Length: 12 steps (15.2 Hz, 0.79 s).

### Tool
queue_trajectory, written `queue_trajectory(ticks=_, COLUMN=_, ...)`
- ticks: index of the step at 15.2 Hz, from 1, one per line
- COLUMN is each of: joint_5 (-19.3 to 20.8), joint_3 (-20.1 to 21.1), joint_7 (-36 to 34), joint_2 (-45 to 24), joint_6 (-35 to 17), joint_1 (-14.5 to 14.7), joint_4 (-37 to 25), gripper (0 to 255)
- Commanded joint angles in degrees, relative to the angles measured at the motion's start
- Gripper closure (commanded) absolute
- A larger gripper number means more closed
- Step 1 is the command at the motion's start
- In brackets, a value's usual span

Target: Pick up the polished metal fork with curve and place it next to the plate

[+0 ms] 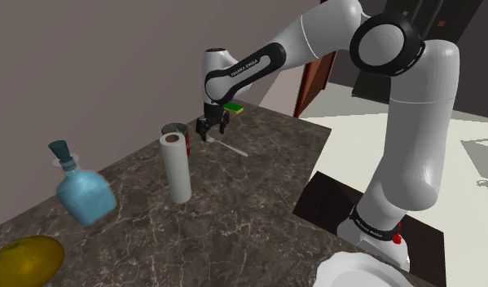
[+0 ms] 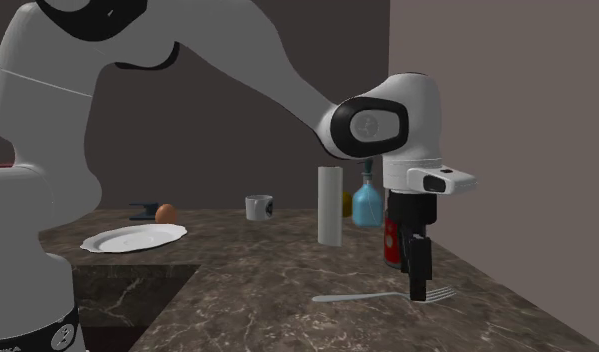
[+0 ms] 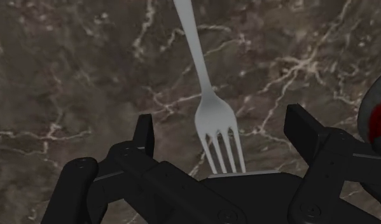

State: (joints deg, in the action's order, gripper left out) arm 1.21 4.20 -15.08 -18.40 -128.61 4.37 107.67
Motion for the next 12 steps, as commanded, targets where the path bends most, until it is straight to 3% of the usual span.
queue_trajectory(ticks=1, joint_5=0.1, joint_3=-0.1, joint_7=0.0, joint_2=-1.2, joint_6=-1.7, joint_1=0.0, joint_4=0.5, gripper=0)
queue_trajectory(ticks=9, joint_5=0.1, joint_3=-0.1, joint_7=0.0, joint_2=-1.2, joint_6=-1.7, joint_1=0.0, joint_4=0.5, gripper=0)
queue_trajectory(ticks=10, joint_5=0.1, joint_3=-0.1, joint_7=0.0, joint_2=-1.2, joint_6=-1.7, joint_1=0.0, joint_4=0.5, gripper=255)
queue_trajectory(ticks=12, joint_5=0.1, joint_3=-0.1, joint_7=0.0, joint_2=-1.2, joint_6=-1.7, joint_1=0.0, joint_4=0.5, gripper=255)
